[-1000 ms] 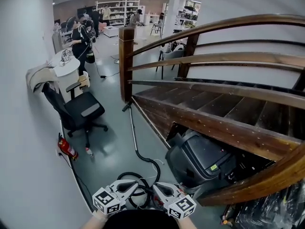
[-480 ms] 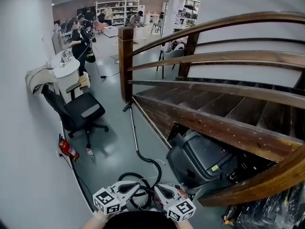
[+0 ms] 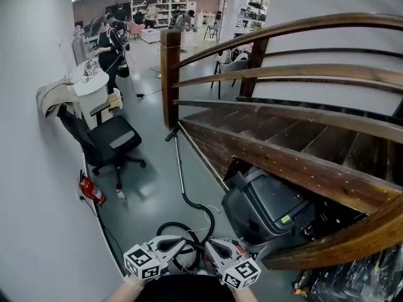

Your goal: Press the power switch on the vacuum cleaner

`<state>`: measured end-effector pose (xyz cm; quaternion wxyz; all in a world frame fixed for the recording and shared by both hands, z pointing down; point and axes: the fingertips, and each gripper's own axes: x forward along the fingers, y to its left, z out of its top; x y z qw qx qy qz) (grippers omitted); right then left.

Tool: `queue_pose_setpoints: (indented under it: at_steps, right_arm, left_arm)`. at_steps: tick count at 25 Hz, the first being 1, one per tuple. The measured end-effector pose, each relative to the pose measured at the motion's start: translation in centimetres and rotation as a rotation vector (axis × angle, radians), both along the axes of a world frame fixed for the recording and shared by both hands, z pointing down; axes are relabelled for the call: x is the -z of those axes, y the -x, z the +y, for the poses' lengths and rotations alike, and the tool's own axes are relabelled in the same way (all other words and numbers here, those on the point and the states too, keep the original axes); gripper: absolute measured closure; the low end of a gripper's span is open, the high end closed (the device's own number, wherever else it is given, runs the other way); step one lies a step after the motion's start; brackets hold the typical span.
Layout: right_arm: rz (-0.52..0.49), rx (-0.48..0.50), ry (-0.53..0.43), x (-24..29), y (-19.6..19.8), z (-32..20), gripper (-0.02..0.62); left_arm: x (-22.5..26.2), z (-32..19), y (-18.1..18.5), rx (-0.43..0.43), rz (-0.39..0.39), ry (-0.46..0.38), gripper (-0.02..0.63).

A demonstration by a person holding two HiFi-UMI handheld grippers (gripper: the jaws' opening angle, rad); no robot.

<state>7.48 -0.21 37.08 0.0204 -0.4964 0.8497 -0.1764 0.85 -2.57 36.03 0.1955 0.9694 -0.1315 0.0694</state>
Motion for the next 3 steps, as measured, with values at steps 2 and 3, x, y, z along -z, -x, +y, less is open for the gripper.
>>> queue_pose_setpoints:
  at_steps: [2,3]
  right_arm:
    - [-0.002,-0.002,-0.001,-0.03,0.02,-0.21,0.568]
    - [-0.002,-0.002,-0.002,-0.04,0.02,-0.31,0.568]
  left_arm:
    - [-0.03,-0.11,-0.01,-0.005,-0.002,-0.005,0.591]
    - [-0.04,-0.18,-0.02,-0.007,-0.003,-0.008,0.591]
